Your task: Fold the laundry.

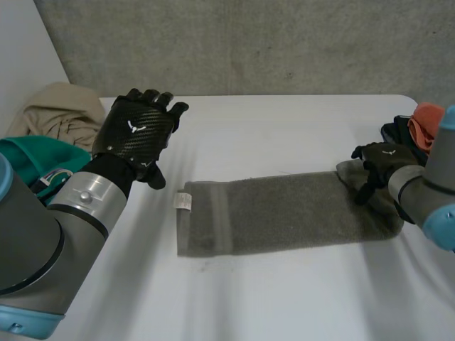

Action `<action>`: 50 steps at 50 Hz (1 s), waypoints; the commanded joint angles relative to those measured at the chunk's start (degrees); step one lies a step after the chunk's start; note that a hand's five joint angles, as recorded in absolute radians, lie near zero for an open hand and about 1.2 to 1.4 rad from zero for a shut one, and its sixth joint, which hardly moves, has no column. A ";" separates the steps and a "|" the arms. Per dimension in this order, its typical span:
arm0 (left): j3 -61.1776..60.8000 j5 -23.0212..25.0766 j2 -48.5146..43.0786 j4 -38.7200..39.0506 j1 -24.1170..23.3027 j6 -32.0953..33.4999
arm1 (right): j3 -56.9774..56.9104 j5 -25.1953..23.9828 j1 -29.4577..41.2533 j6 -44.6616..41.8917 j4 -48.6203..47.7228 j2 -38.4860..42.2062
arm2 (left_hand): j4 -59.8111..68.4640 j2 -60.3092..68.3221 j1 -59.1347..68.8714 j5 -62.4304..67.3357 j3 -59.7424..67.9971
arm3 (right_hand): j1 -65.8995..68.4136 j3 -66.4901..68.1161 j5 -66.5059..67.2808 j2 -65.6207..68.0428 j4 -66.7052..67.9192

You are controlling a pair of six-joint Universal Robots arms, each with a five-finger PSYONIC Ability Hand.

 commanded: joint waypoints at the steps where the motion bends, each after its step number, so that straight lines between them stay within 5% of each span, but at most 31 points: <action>1: -0.08 0.02 0.12 0.10 0.19 -0.17 | -13.95 -0.82 -1.54 10.84 12.16 8.67 | -1.31 -1.53 -0.52 -2.50 -1.64 | -2.48 -2.57 -1.29 -2.92 -2.26; 29: -0.08 0.02 0.03 0.45 0.54 -0.08 | -24.33 2.08 1.36 14.80 6.98 18.34 | -1.31 -1.53 -0.52 -2.50 -1.64 | 15.51 15.42 16.70 15.08 15.74; 32: -0.08 0.02 0.12 0.45 0.63 -0.08 | -25.20 2.87 1.45 14.28 6.37 19.57 | -1.31 -1.53 -0.52 -2.50 -1.64 | 23.22 23.13 24.41 22.78 23.44; 35: -0.17 0.02 0.12 0.45 0.71 -0.08 | -25.56 3.57 1.71 13.40 6.02 19.84 | -1.31 -1.53 -0.52 -2.50 -1.64 | 60.18 60.09 61.36 59.74 60.40; 36: -0.25 0.02 0.12 0.45 0.71 -0.08 | -25.56 3.57 1.88 13.05 5.84 19.75 | -1.31 -1.53 -0.52 -2.50 -1.64 | 60.28 60.20 61.47 59.85 60.51; 50: 0.01 -0.59 2.40 1.07 3.52 -0.43 | -17.04 0.24 18.13 7.16 -5.49 4.20 | -1.31 -1.53 -0.52 -2.50 -1.64 | 60.28 60.20 61.47 59.85 60.51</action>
